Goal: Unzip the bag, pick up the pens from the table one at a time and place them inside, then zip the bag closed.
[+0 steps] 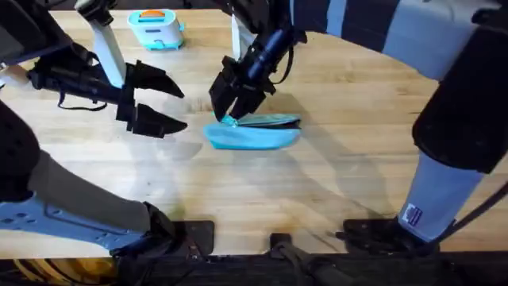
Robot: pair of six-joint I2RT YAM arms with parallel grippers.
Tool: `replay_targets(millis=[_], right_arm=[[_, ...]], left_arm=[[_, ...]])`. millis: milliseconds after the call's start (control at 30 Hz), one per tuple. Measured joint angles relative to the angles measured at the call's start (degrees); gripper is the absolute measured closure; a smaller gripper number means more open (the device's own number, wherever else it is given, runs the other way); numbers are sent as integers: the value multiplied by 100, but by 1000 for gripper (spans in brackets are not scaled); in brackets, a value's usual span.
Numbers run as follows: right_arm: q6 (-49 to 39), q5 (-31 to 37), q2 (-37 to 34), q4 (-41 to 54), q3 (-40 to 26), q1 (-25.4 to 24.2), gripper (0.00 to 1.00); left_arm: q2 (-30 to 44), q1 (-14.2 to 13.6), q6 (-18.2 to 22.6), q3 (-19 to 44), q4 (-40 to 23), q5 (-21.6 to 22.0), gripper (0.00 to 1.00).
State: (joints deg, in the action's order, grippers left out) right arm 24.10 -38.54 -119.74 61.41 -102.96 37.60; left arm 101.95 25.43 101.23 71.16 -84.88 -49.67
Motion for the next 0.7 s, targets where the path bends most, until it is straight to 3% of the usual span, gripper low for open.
replay_targets(millis=[167, 467, 567, 600, 700], right_arm=[[-67, 131, 0, 59, -1, 0, 957], [-539, 250, -1, -92, -1, 0, 968], [-688, 562, 0, -147, -2, 2, 968], [-970, 1555, 168, -180, 0, 15, 968], [-1044, 1802, 431, -182, 0, 28, 968]], left_arm=[[0, 0, 0, 0, -2, 0, 7], [0, 0, 0, 0, -42, -1, 7], [0, 0, 0, 0, -19, -4, 7], [0, -4, 0, 0, 2, -11, 6], [0, -50, 0, 0, 58, -9, 7]])
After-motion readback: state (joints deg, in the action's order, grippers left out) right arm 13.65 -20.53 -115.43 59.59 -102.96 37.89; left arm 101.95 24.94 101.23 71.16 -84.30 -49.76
